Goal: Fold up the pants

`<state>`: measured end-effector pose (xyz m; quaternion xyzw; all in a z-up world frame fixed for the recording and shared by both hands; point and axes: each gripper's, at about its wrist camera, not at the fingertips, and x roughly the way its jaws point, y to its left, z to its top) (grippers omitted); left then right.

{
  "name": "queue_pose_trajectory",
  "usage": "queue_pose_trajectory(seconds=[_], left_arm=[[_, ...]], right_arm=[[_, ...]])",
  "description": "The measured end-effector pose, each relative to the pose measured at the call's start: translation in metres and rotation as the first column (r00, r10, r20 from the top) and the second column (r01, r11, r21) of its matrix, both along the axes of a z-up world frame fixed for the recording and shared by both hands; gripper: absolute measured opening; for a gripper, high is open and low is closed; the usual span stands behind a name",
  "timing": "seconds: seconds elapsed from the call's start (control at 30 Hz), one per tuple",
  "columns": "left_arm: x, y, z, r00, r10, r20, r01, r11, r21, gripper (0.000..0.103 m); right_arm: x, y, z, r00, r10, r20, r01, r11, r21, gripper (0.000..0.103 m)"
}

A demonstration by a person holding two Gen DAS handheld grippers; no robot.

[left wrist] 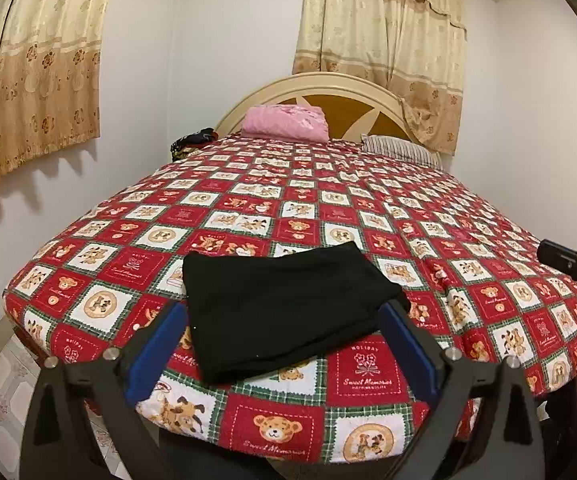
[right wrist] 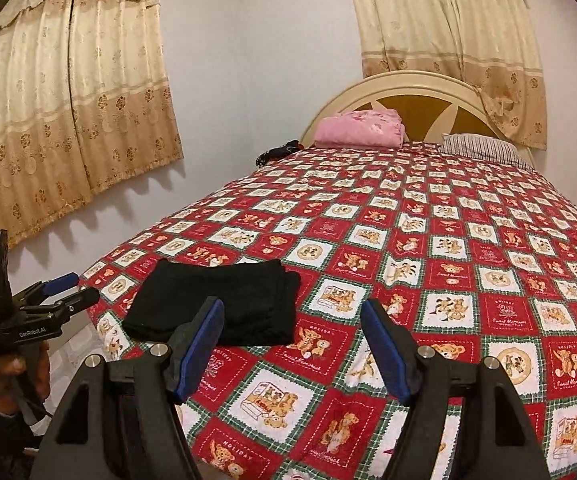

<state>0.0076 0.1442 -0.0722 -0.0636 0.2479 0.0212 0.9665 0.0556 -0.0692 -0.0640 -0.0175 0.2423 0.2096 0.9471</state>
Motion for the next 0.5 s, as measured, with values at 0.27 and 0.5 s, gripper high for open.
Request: queue_pose_trajectory(seconds=[0.27, 0.5], left_arm=[[-0.004, -0.009, 0.004, 1.0, -0.013, 0.006, 0.013, 1.0, 0.019, 0.1], [-0.009, -0.011, 0.009, 1.0, -0.012, 0.019, 0.012, 1.0, 0.026, 0.1]], right_arm=[[-0.008, 0.004, 0.007, 1.0, 0.014, 0.026, -0.014, 1.0, -0.011, 0.072], [-0.015, 0.005, 0.012, 0.999, 0.017, 0.045, -0.016, 1.0, -0.009, 0.072]])
